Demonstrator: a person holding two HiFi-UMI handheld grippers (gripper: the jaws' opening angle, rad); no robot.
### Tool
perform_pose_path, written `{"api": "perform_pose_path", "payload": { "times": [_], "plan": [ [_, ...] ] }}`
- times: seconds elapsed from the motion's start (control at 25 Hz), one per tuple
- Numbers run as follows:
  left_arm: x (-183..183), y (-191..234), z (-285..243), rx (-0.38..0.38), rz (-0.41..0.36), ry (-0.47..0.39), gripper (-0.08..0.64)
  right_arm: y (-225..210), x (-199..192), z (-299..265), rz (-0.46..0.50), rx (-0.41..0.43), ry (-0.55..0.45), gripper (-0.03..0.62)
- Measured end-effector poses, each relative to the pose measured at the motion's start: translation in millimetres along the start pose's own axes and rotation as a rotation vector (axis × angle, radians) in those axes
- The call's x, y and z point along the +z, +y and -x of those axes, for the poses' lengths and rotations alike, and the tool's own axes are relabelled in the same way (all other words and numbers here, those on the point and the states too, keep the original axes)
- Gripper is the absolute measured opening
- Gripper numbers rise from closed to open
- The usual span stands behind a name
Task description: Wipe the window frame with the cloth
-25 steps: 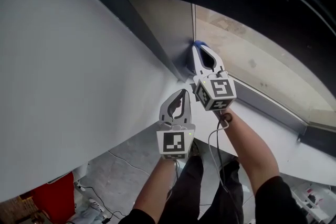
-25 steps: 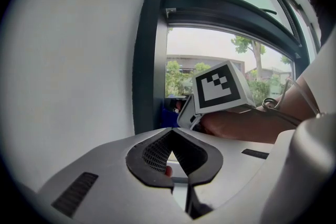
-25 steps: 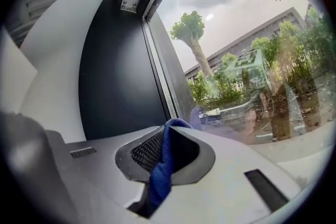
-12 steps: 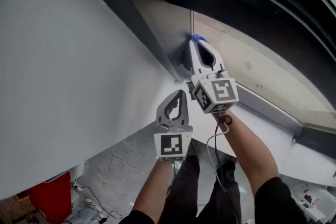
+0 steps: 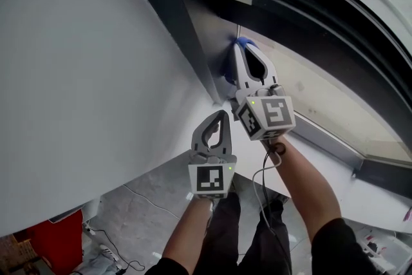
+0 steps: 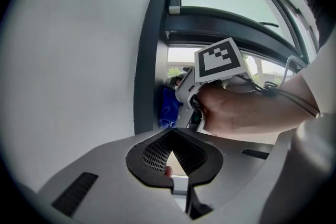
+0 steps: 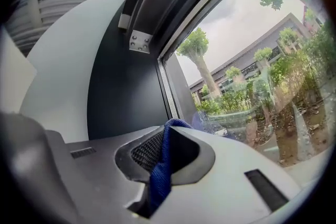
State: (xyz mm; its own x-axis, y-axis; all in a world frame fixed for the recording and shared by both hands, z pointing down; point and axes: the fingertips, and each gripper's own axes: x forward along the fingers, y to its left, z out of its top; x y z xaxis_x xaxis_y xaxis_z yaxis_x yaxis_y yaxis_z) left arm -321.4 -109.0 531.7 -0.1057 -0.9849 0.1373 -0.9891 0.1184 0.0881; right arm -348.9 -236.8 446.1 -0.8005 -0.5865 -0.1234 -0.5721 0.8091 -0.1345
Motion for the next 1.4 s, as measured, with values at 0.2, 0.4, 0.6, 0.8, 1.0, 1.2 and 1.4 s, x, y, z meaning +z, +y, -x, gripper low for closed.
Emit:
{"api": "perform_pose_path", "payload": {
  "times": [0.2,0.4,0.6,0.8,1.0,1.2,1.4],
  "plan": [
    [8.6,0.6,1.2,0.001,0.004,-0.02,0.003,4.5,10.2,0.2,0.008,0.005,-0.016,0.023],
    [19.6,-0.7,3.7,-0.002,-0.007,-0.034,0.003,9.5,23.9,-0.6,0.023,0.015,-0.031,0.023],
    [31.2,-2.2,3.7,-0.001,0.01,-0.047,0.004,11.5,41.7,-6.0,0.054,0.021,-0.036,0.023],
    [35.2,-3.6,5.5,-0.007,0.01,-0.057,0.003,16.9,60.1,-6.1,0.074,0.012,-0.045,0.023],
    [33.9,-11.5,8.7,-0.028,0.01,-0.053,0.003,18.3,75.9,-6.6,0.052,-0.002,-0.071,0.023],
    [46.7,-10.7,9.3,-0.03,0.045,-0.055,0.003,20.9,86.8,-9.2,0.07,0.005,-0.059,0.023],
    [70.3,-12.3,15.7,-0.047,0.026,-0.076,0.003,24.7,102.5,-11.0,0.084,-0.016,-0.077,0.023]
  ]
}}
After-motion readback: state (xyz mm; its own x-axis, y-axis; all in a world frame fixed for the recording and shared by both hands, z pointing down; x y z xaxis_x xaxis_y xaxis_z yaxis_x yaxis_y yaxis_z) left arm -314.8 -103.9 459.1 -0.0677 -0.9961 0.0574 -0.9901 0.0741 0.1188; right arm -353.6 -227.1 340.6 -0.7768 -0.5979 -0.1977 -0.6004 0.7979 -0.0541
